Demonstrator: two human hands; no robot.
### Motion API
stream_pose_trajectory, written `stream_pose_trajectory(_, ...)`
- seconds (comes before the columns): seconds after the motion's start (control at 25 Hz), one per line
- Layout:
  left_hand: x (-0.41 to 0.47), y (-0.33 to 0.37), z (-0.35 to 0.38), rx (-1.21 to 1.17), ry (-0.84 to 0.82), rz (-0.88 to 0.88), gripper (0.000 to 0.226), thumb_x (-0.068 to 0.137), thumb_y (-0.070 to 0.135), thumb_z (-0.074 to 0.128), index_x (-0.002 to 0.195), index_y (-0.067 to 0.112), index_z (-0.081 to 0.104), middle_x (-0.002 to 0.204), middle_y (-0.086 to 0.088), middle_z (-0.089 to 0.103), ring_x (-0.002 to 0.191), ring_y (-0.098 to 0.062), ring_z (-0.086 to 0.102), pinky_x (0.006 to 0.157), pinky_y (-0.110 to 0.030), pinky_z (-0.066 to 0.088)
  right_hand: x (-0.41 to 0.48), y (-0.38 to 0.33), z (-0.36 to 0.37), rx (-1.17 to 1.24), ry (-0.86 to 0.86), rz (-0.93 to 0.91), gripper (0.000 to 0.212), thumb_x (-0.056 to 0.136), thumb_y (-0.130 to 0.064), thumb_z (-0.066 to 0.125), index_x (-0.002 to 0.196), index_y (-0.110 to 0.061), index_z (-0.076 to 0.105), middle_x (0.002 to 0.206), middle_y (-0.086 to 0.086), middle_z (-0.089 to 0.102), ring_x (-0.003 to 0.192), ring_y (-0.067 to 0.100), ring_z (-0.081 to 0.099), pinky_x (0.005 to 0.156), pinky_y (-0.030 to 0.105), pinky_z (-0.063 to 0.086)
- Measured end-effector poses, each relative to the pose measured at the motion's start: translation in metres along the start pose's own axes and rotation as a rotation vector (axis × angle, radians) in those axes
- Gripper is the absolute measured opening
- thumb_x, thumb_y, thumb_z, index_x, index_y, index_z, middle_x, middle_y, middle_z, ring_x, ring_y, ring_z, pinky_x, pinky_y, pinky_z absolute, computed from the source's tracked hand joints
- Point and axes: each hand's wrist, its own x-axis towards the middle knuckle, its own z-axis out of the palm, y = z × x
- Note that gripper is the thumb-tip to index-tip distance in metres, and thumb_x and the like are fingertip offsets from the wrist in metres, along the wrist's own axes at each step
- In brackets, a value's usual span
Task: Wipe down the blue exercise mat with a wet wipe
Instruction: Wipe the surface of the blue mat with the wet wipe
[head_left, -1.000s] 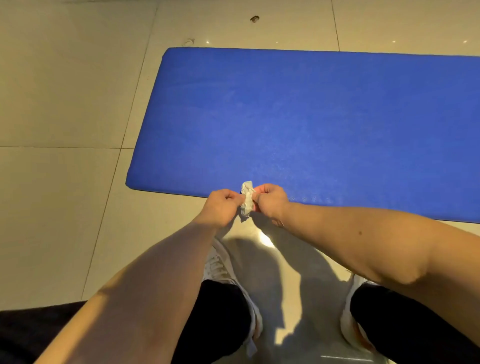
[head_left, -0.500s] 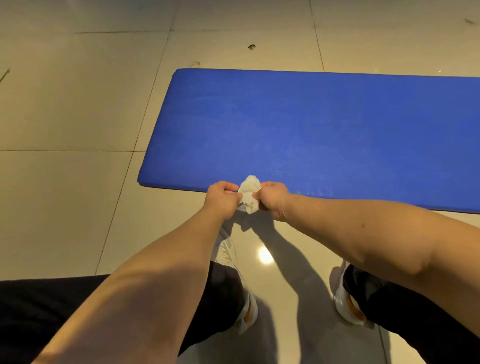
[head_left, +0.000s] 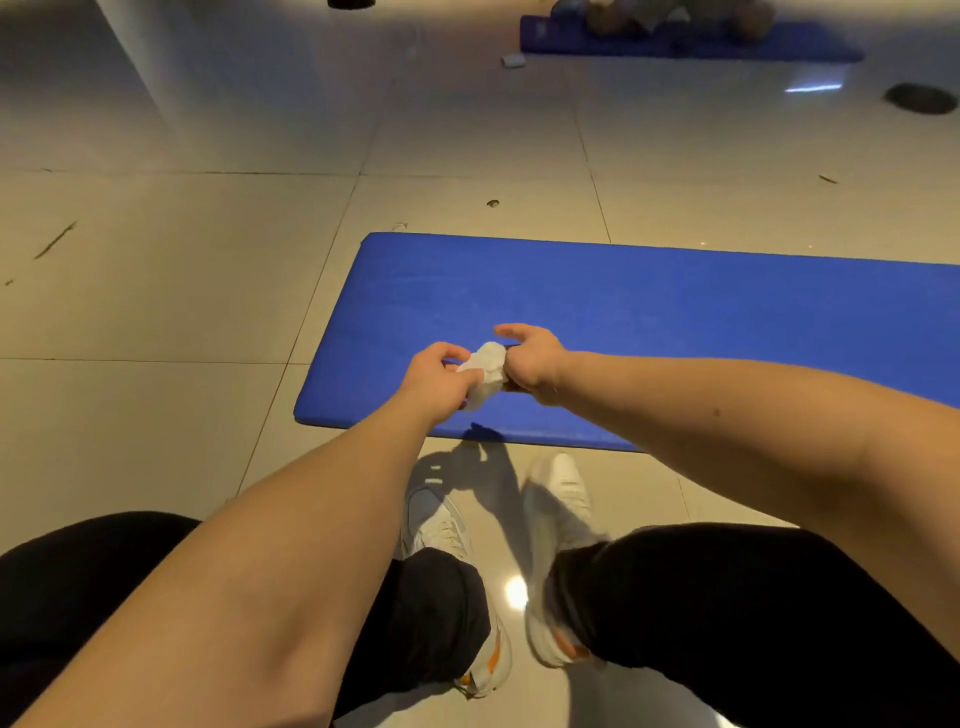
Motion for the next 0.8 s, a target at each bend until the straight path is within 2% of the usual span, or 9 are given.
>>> stream_pose_trajectory(0.08, -0.004, 0.004, 0.0, 0.084, -0.005, 0.019, 0.023, 0.091, 0.008, 0.069, 0.114, 0.007, 0.063, 0.102, -0.013, 0.068, 0.081, -0.028, 0.066, 0.083, -0.044, 0.059, -0.002, -0.01, 0.002, -0.048, -0.008, -0.021, 0.043, 0.093, 0.009, 0.049, 0.131, -0.01, 0.057, 0.119, 0.015, 0.063, 0.084, 0.026, 0.069, 0.078, 0.038, 0.061)
stream_pose_trajectory(0.16, -0.002, 0.004, -0.002, 0.127, 0.038, 0.013, 0.016, 0.09, 0.005, 0.068, 0.106, 0.002, 0.068, 0.1, -0.018, 0.07, 0.077, -0.028, 0.063, 0.08, -0.046, 0.059, 0.001, -0.022, 0.005, -0.145, -0.013, -0.02, 0.029, 0.095, 0.007, 0.046, 0.109, -0.008, 0.066, 0.114, 0.017, 0.066, 0.091, 0.029, 0.069, 0.076, 0.037, 0.061)
stream_pose_trajectory(0.24, 0.009, 0.004, -0.007, 0.153, 0.096, 0.017, 0.011, 0.09, 0.006, 0.068, 0.098, -0.001, 0.07, 0.096, -0.021, 0.071, 0.072, -0.028, 0.061, 0.078, -0.05, 0.058, 0.011, -0.037, 0.008, -0.208, -0.049, -0.015, 0.025, 0.094, 0.008, 0.049, 0.091, -0.005, 0.069, 0.106, 0.016, 0.069, 0.092, 0.027, 0.07, 0.075, 0.034, 0.06)
stream_pose_trajectory(0.36, 0.033, -0.001, -0.017, 0.198, 0.142, 0.017, 0.013, 0.091, 0.013, 0.068, 0.091, 0.0, 0.069, 0.089, -0.02, 0.071, 0.071, -0.027, 0.059, 0.076, -0.053, 0.058, 0.03, -0.039, 0.006, -0.191, -0.171, 0.042, 0.023, 0.085, 0.012, 0.056, 0.1, 0.004, 0.072, 0.106, 0.016, 0.071, 0.093, 0.024, 0.07, 0.077, 0.03, 0.06)
stream_pose_trajectory(0.44, 0.057, -0.016, -0.018, 0.184, 0.171, -0.016, 0.011, 0.091, 0.014, 0.067, 0.084, 0.006, 0.067, 0.086, -0.019, 0.072, 0.071, -0.027, 0.061, 0.076, -0.054, 0.06, 0.056, -0.022, 0.004, -0.287, -0.226, 0.058, 0.02, 0.083, 0.01, 0.063, 0.096, -0.002, 0.074, 0.104, 0.014, 0.072, 0.092, 0.023, 0.07, 0.081, 0.032, 0.06)
stream_pose_trajectory(0.6, 0.091, -0.046, -0.001, 0.182, 0.114, -0.053, 0.009, 0.092, 0.015, 0.066, 0.089, 0.007, 0.068, 0.078, -0.012, 0.069, 0.069, -0.024, 0.061, 0.079, -0.049, 0.061, 0.1, 0.018, -0.003, -0.368, -0.095, 0.083, 0.009, 0.088, -0.004, 0.071, 0.082, -0.009, 0.075, 0.093, 0.014, 0.074, 0.081, 0.022, 0.07, 0.083, 0.038, 0.061)
stream_pose_trajectory(0.72, 0.112, -0.069, 0.016, 0.181, 0.038, -0.066, 0.012, 0.095, 0.017, 0.065, 0.093, 0.008, 0.072, 0.077, -0.009, 0.067, 0.069, -0.023, 0.058, 0.076, -0.042, 0.058, 0.128, 0.041, -0.003, -0.339, -0.008, 0.131, 0.011, 0.088, 0.002, 0.066, 0.083, -0.005, 0.071, 0.089, 0.013, 0.073, 0.082, 0.025, 0.072, 0.075, 0.035, 0.062)
stream_pose_trajectory(0.8, 0.125, -0.081, 0.026, 0.191, 0.002, -0.061, 0.016, 0.097, 0.021, 0.065, 0.094, 0.007, 0.073, 0.077, -0.009, 0.066, 0.07, -0.023, 0.056, 0.073, -0.041, 0.055, 0.148, 0.057, 0.0, -0.271, 0.051, 0.186, 0.009, 0.086, 0.006, 0.064, 0.087, 0.001, 0.071, 0.091, 0.016, 0.073, 0.085, 0.027, 0.073, 0.079, 0.039, 0.062)
